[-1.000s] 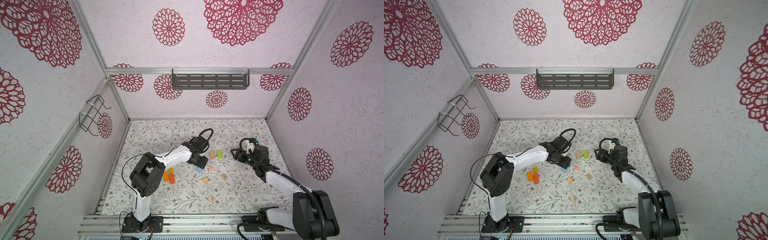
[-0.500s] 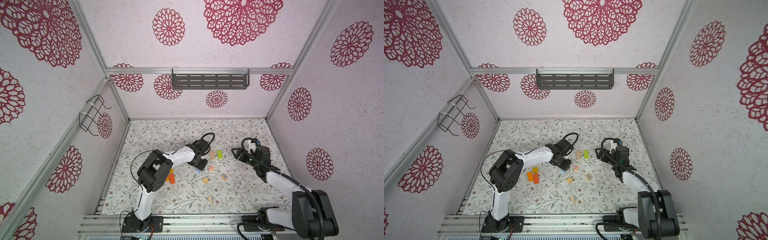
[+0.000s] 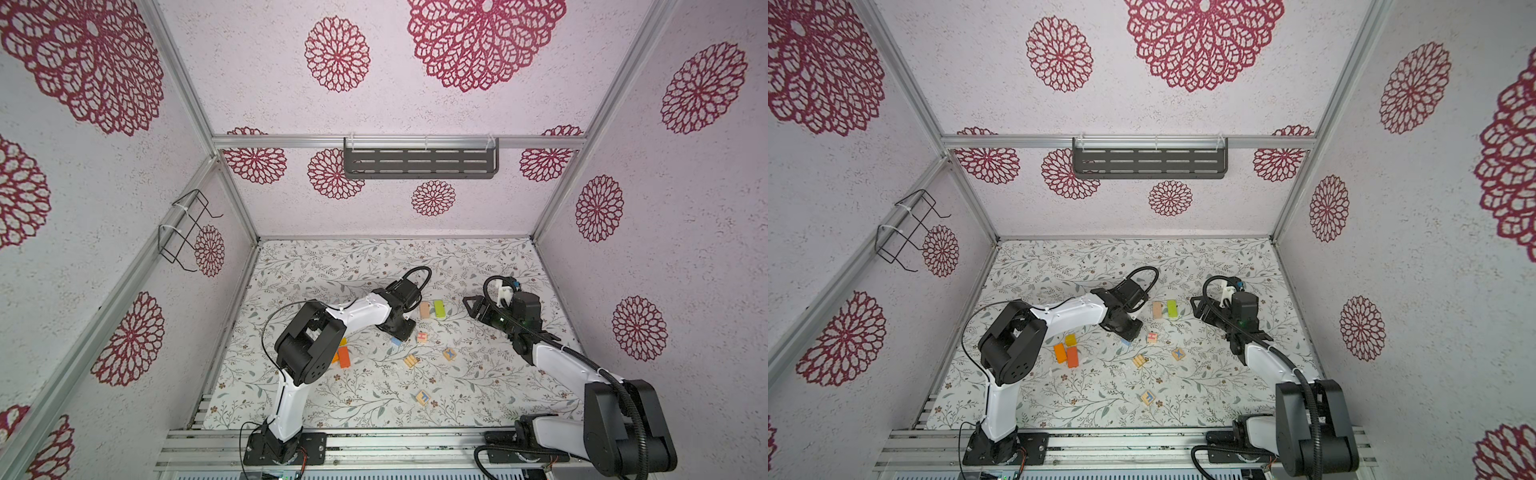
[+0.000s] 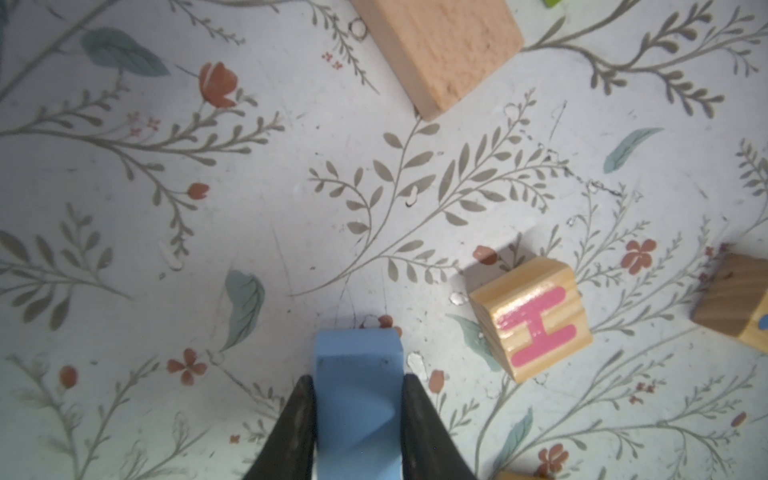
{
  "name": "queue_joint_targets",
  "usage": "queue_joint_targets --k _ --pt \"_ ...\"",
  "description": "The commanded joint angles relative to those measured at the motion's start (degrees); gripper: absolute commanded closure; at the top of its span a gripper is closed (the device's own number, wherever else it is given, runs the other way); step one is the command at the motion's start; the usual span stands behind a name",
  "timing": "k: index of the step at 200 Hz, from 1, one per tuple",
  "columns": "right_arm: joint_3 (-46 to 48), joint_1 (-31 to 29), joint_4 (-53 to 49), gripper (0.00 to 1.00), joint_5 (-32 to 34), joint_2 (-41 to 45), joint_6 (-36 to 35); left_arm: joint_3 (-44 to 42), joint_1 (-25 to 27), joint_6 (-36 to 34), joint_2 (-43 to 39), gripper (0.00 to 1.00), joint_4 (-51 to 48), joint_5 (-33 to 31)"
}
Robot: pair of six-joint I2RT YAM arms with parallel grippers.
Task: Build the wood block tower
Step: 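Carry the blue block with the left gripper over the green and wood blocks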
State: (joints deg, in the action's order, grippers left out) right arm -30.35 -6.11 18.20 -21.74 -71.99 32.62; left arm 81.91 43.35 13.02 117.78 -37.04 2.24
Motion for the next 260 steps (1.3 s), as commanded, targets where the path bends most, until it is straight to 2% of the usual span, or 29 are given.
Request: queue_joint_targets --k 1,24,33,37,121,153,196,260 --pt "0.2 0.5 1.5 0.20 -1.0 1.8 0.5 2.5 0.7 -2.6 -0.7 0.76 -1.7 -0.4" --pt "0.4 0.8 1.9 0.17 -1.5 1.8 1.2 5.1 0.7 -4.5 -0.9 0.76 -3.2 -0.1" --pt "0.5 1.1 2.1 0.03 -1.9 1.8 1.6 6.0 0.7 -5.6 -1.1 0.76 -3.5 0.0" --pt "0.6 1.2 2.2 0.01 -2.1 1.8 1.8 6.3 0.7 -6.2 -1.2 0.76 -3.6 0.0" --pt "2.4 4.0 3.9 0.01 -3.2 3.9 3.4 19.1 0.1 -19.0 4.4 0.78 -7.6 -1.2" --pt "2.8 4.5 4.8 0.01 -3.8 3.8 3.6 23.6 -0.5 -24.8 6.3 0.79 -8.6 1.4" --pt "3.1 5.0 5.3 0.01 -3.8 3.4 3.7 34.3 -2.1 -31.1 12.2 0.79 -15.4 5.9" --pt "3.4 5.2 6.4 0.01 -3.9 2.2 3.8 35.6 -2.9 -45.1 13.9 0.80 -13.2 9.7"
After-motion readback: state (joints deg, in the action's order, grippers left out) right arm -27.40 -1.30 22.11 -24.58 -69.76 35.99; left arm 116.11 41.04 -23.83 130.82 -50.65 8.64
